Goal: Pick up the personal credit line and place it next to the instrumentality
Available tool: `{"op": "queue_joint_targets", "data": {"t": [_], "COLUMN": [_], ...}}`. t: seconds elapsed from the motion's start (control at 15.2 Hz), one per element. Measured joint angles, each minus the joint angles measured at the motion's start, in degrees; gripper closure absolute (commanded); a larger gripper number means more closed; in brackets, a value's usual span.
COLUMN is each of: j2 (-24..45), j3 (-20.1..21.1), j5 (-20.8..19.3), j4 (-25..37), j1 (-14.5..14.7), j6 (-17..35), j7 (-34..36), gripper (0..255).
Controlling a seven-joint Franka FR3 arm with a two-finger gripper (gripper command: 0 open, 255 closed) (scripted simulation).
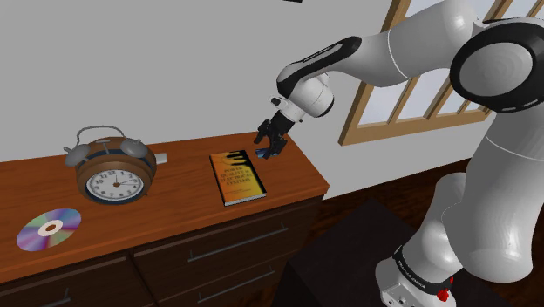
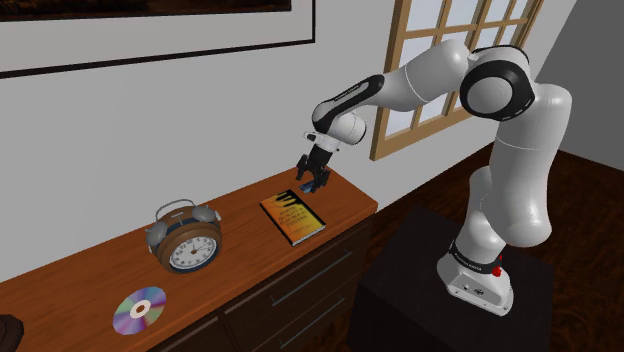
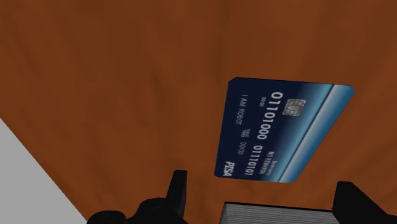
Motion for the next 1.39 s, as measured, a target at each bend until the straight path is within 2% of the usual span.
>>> {"op": "queue_joint_targets", "data": {"t": [0.07,0.73,1.39], "j2": [0.0,0.0,-4.7], "j3": [0.0,0.0,-1.0], "j5": [0.0,0.0,-6.0], "j4": [0.0,0.0,1.1], "j1": [0.0,0.0,0.7], "j6": [0.0,0.0,-2.7], "j7": [0.0,0.0,6.1], "gripper": [255,255,255]}}
